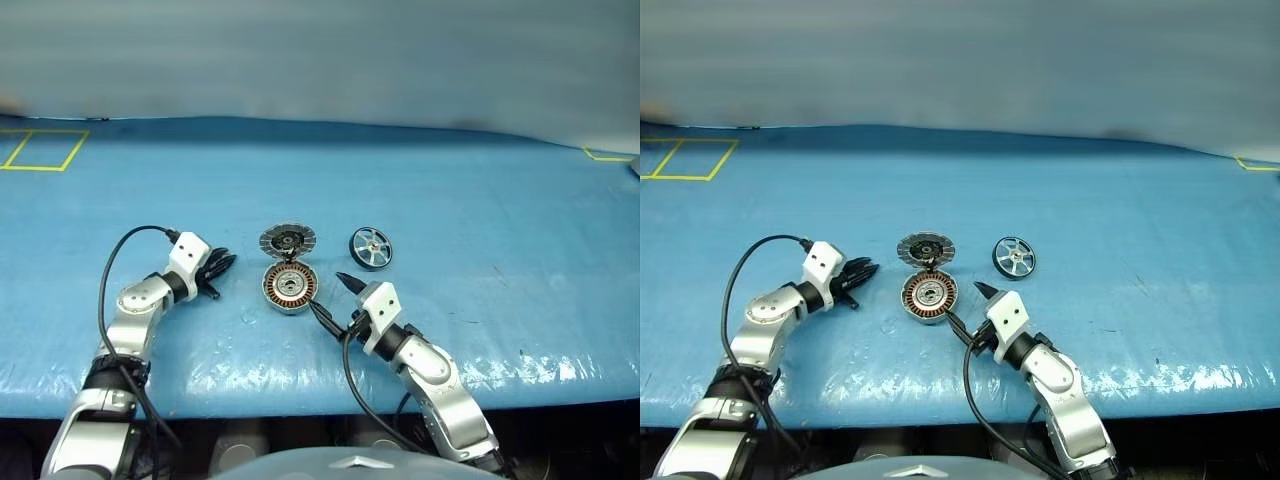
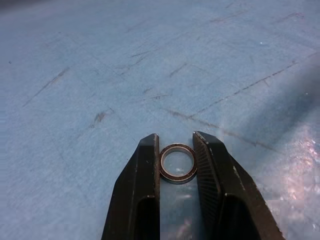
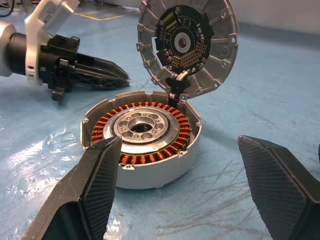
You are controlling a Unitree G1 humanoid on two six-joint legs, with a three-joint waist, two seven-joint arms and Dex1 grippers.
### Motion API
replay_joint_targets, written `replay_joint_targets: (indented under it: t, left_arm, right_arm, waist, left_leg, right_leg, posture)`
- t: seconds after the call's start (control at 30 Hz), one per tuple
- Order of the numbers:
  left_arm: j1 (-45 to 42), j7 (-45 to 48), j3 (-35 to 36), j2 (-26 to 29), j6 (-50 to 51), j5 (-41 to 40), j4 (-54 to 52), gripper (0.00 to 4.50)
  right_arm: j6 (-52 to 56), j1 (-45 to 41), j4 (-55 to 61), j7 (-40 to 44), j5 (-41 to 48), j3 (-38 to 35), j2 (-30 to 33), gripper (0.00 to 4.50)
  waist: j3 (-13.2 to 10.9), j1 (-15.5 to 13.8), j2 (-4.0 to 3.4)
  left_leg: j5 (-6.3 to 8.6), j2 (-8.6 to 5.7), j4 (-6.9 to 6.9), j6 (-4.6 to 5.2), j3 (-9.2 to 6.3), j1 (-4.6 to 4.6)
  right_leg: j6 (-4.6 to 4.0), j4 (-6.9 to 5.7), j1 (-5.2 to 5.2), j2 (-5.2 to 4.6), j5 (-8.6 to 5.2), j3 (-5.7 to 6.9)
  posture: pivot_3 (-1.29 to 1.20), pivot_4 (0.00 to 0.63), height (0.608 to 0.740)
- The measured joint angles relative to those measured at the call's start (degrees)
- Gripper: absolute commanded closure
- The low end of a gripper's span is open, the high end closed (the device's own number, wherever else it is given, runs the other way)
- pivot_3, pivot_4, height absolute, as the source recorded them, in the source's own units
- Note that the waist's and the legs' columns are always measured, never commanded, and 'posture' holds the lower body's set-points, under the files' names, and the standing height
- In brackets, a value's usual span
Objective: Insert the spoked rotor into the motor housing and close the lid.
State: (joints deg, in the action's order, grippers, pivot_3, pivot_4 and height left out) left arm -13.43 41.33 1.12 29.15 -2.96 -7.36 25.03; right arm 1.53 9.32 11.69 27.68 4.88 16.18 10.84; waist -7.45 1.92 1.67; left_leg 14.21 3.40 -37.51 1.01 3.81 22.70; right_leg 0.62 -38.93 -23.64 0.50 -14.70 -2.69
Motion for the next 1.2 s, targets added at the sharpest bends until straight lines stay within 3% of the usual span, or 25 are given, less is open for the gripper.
replay_joint_targets:
  t: [0.27,0.5,0.77,1.2]
  left_arm:
    - [10.7,3.1,0.5,2.2,9.5,-4.3,-19.1,3.86]
    - [10.4,6.5,-2.2,2.6,16.8,-9.0,-35.1,3.86]
    - [6.3,7.6,-7.4,1.9,17.3,-7.3,-35.1,3.86]
    - [0.5,8.9,-14.8,-2.2,11.3,-0.9,-22.7,3.86]
  right_arm:
    - [0.0,0.1,-1.4,0.9,0.3,-0.5,0.9,0.59]
    - [-0.5,-1.2,-2.2,3.4,1.1,-0.2,1.3,0.59]
    - [-1.3,-1.7,-3.0,4.4,1.2,-0.1,1.9,0.59]
    - [-2.4,-1.3,-3.5,3.6,0.8,0.2,1.9,0.59]
  waist:
    - [-0.1,-0.4,0.00]
    - [-0.1,-0.8,-0.03]
    - [-0.1,-0.8,-0.04]
    - [-0.1,-0.8,-0.03]
  left_leg:
    - [0.00,0.02,-0.01,-0.01,0.01,0.08]
    - [0.00,0.00,-0.04,0.00,0.02,0.13]
    - [0.00,-0.04,-0.04,0.00,0.02,0.14]
    - [0.00,-0.04,-0.08,0.00,0.00,0.16]
  right_leg:
    - [-0.03,0.02,-0.06,-0.06,-0.02,-0.02]
    - [-0.03,0.06,-0.08,0.00,-0.02,-0.05]
    - [-0.01,0.06,-0.07,0.04,-0.01,-0.07]
    - [0.02,0.05,-0.07,0.13,0.00,-0.10]
  posture:
    - [0.00,0.150,0.740]
    - [0.00,0.150,0.740]
    - [0.00,0.150,0.740]
    - [0.00,0.150,0.740]
